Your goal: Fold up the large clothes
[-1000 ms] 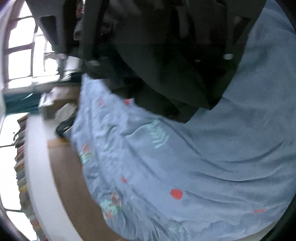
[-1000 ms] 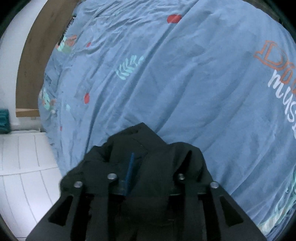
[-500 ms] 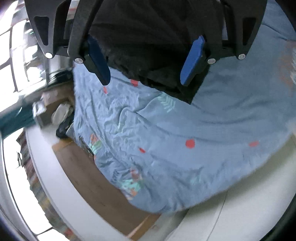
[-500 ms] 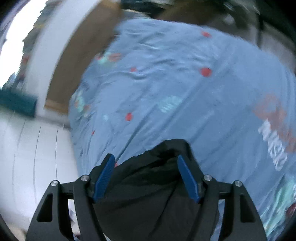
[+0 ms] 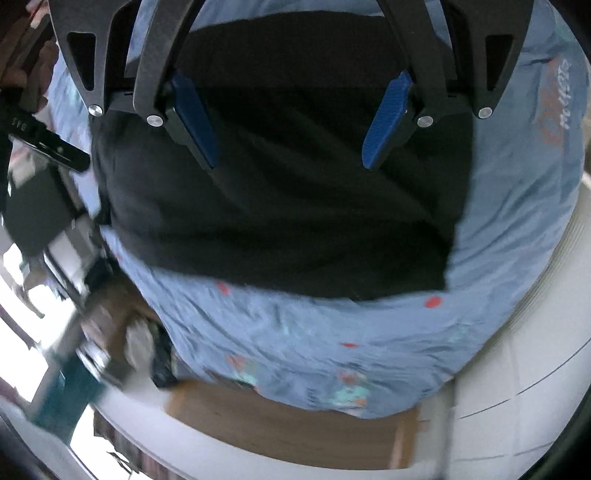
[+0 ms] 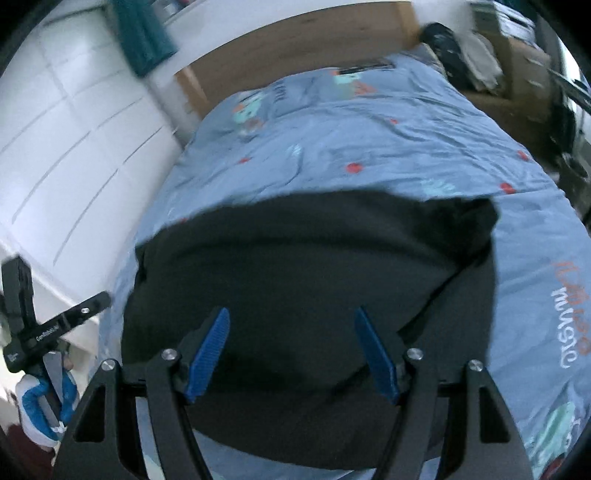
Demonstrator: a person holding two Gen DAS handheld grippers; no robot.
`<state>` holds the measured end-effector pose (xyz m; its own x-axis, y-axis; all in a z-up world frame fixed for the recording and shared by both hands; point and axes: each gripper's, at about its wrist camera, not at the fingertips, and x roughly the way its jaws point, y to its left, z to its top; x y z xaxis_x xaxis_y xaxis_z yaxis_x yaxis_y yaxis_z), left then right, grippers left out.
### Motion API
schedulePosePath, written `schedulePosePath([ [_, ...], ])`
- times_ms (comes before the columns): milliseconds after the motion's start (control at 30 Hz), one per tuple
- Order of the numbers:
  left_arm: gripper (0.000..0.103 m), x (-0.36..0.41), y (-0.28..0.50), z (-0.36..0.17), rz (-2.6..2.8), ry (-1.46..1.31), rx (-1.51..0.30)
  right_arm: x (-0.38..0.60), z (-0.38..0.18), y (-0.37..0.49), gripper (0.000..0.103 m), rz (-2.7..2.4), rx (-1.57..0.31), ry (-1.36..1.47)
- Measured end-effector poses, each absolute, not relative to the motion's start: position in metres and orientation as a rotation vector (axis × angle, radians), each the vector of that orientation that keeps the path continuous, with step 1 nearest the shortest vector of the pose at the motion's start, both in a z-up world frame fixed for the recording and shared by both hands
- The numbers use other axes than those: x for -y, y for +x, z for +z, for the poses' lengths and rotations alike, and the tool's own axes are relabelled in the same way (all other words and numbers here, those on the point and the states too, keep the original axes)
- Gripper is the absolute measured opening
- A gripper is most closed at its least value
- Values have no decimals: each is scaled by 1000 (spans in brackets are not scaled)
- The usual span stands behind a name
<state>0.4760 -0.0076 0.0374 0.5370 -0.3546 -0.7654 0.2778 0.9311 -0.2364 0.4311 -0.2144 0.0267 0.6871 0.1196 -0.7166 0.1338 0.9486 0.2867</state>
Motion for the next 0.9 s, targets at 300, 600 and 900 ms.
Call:
schedulePosePath([
  [300,83,57,519,-11,-408,42,-932,184,-31,450,69,-15,-836,215],
  [600,83,89,608,-21,-367,121,-967,211,-36,532,69,-64,-843,231],
  [900,94,105,681,-47,-298,93,-1077,247,-56,606,69,-135,-942,290],
])
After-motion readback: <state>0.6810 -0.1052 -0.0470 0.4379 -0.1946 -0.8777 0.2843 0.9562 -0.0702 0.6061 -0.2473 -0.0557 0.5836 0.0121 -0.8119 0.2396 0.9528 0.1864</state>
